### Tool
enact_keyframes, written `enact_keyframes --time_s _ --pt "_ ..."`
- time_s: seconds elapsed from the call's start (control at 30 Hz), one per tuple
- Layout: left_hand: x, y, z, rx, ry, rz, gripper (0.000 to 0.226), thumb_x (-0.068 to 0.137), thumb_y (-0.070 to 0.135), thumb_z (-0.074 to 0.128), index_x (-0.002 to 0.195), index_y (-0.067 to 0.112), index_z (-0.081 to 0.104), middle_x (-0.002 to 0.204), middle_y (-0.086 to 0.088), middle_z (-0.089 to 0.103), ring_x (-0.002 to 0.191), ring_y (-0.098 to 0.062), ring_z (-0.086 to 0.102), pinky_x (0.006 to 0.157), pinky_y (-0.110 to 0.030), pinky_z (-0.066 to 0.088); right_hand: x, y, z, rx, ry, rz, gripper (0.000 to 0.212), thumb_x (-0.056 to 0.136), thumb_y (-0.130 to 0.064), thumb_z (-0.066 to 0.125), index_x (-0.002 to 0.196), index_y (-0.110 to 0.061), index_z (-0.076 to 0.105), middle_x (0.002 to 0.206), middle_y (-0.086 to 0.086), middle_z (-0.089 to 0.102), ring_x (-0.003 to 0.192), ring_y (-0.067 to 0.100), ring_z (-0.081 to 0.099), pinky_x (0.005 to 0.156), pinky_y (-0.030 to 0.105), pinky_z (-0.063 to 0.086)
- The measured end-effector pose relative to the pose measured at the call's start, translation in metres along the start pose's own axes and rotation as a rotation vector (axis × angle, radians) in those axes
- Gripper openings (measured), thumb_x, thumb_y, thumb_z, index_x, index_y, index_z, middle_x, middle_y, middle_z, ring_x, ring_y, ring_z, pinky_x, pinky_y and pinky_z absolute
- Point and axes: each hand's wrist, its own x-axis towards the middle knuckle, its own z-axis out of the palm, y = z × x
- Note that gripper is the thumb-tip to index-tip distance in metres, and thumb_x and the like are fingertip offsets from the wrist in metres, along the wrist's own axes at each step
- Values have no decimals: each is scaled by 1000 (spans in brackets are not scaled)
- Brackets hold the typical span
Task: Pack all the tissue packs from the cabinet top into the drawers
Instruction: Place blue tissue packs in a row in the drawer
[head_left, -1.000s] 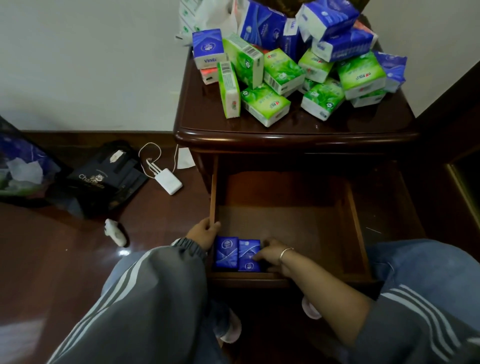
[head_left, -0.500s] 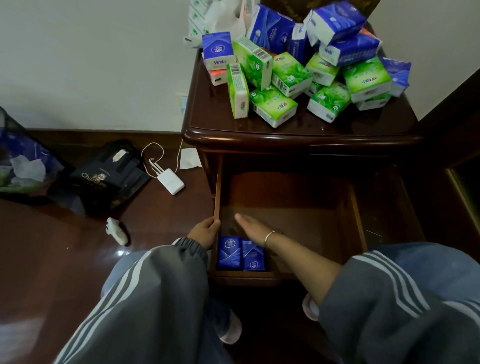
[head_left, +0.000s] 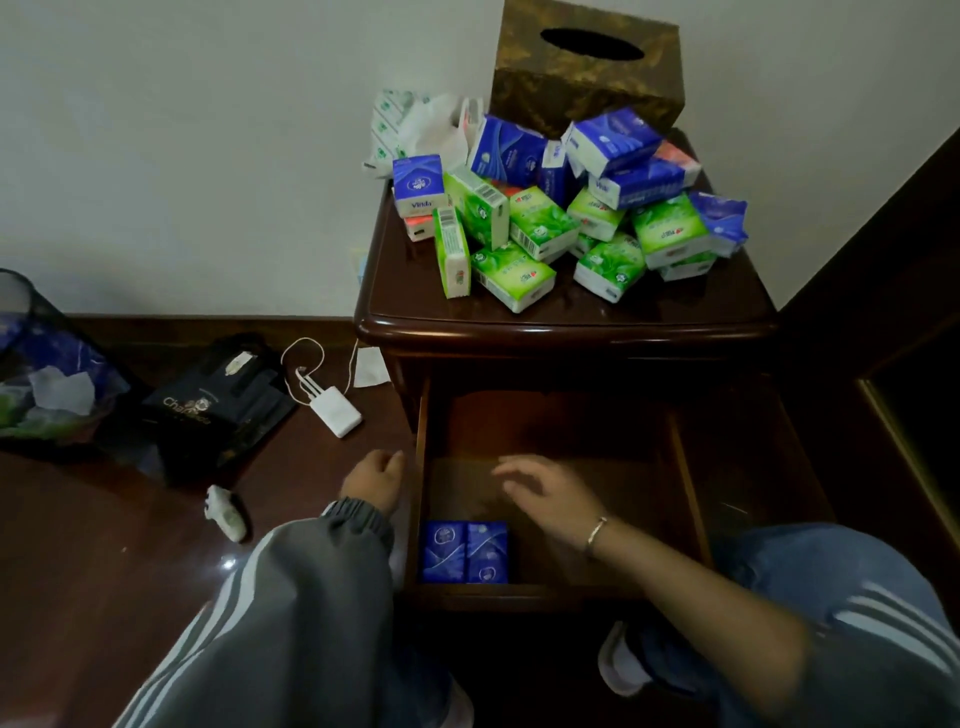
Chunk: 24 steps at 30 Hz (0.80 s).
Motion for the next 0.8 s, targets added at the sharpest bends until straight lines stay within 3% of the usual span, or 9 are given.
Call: enact_keyframes --time_s 0.13,0.2,0.27,0.33,0.47,0.57,0.67,0.73,0.8 --pt "-16 35 -53 43 301 149 28 95 30 48 94 8 67 93 -13 69 80 -26 60 68 -31 43 -34 -27 -99 -222 553 -349 23 85 -6 59 104 -12 70 113 5 67 112 19 56 101 31 38" --pt "-29 60 -80 14 475 287 21 93 28 50 90 13 64 83 -4 64 69 -15 53 61 -27 37 -37 -33 -147 -327 876 -395 25 82 -10 56 104 -7 68 111 9 67 108 26 57 97 36 40" --pt "-39 91 -101 -65 590 460 14 92 25 53 93 14 62 84 2 59 74 -14 53 68 -27 37 -29 -38 -184 -391 1064 -356 35 84 -21 53 114 -5 61 119 13 61 111 31 55 95 38 37" --pt "-42 123 -112 -151 610 599 15 91 23 54 102 14 60 93 2 59 79 -13 54 72 -26 39 -11 -44 -202 -447 1092 -281 50 86 -35 50 130 -12 50 136 14 48 125 35 44 101 43 32" --pt "-39 177 -101 -262 455 691 37 90 31 56 122 13 49 115 -3 49 100 -15 54 89 -32 47 34 -47 -188 -677 849 -147 65 88 -53 46 146 -30 28 158 5 16 144 35 12 112 59 15" --pt "-28 199 -90 -358 335 578 59 84 51 57 130 15 42 125 -8 47 111 -22 54 98 -45 46 51 -31 -176 -728 796 -88 64 87 -58 40 144 -29 33 156 4 22 142 35 18 108 58 27" --pt "-12 222 -94 -506 271 398 99 60 75 58 136 17 33 130 -8 47 114 -23 54 99 -46 47 58 -26 -175 -729 861 -105 64 85 -60 38 140 -28 39 152 4 31 138 36 28 105 56 32" --pt "-3 243 -93 -540 243 236 120 45 81 58 141 17 24 138 -10 42 122 -27 48 102 -47 43 59 -26 -173 -733 884 -116 63 84 -59 39 140 -29 39 152 4 31 138 35 28 106 58 29" --pt "5 261 -86 -509 220 113 131 46 78 64 146 14 9 147 -13 32 131 -31 39 105 -50 38 59 -25 -171 -731 895 -125 64 84 -59 38 141 -29 38 153 3 30 139 35 27 108 58 26"
